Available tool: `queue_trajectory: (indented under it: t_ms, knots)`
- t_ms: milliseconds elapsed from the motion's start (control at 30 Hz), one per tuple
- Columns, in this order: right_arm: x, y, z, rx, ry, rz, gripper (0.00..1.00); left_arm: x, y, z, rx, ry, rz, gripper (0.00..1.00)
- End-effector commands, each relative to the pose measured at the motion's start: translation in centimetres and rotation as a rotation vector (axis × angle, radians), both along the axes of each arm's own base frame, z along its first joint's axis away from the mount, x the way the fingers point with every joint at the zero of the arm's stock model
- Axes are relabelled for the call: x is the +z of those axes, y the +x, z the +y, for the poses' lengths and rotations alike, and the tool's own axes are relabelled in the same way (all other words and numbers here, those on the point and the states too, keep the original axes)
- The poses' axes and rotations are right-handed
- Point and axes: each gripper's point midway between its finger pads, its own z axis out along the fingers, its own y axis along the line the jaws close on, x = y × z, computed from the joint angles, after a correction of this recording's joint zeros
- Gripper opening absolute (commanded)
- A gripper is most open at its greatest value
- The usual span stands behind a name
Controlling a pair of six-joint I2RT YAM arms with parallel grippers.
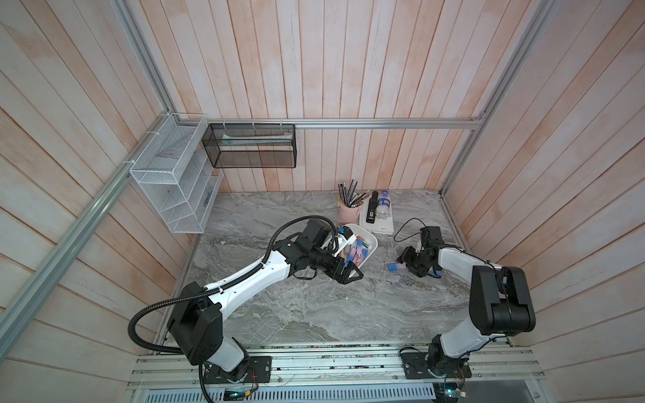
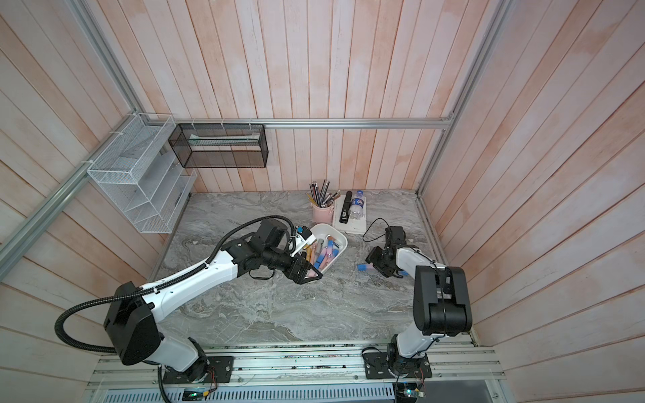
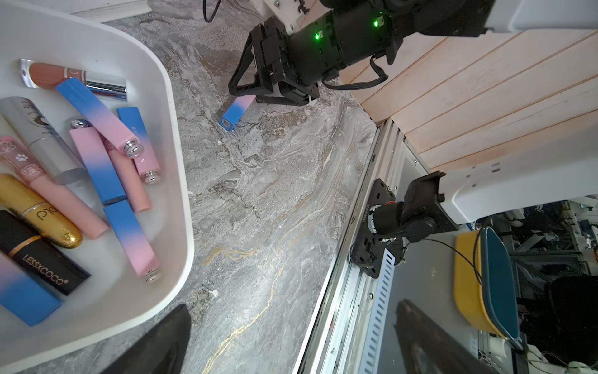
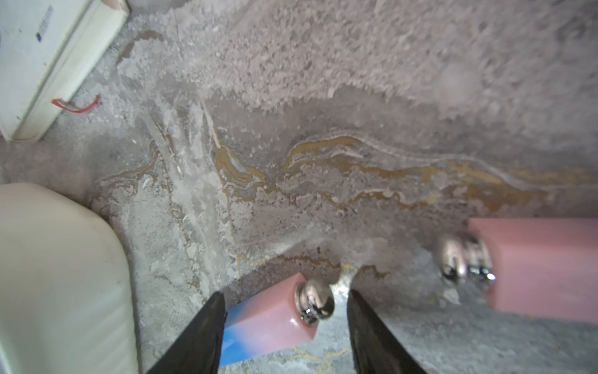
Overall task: Put the lipstick into the storage box
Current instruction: Pick up the lipstick at the center of the board.
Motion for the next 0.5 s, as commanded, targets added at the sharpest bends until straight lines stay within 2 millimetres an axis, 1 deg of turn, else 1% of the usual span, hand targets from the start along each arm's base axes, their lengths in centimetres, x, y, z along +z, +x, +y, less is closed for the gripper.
queue_trajectory:
  t_ms: [0, 133, 467]
  knots:
    - [0.4, -0.8, 0.5, -0.019, -0.010, 0.036, 0.62, 0.5, 0.5, -0.3, -0.011, 0.009, -0.037, 1.00]
    - [0.3, -1.0, 1.8, -0.012, 0.003, 0.036, 0.62, 0.3, 0.7, -0.2, -0.015, 0.017, -0.043, 1.00]
    - [-2.2, -0.3, 2.0, -0.053, -0.034, 0.115, 0.61, 0.1, 1.1, 0.4, -0.023, 0.036, -0.048, 1.00]
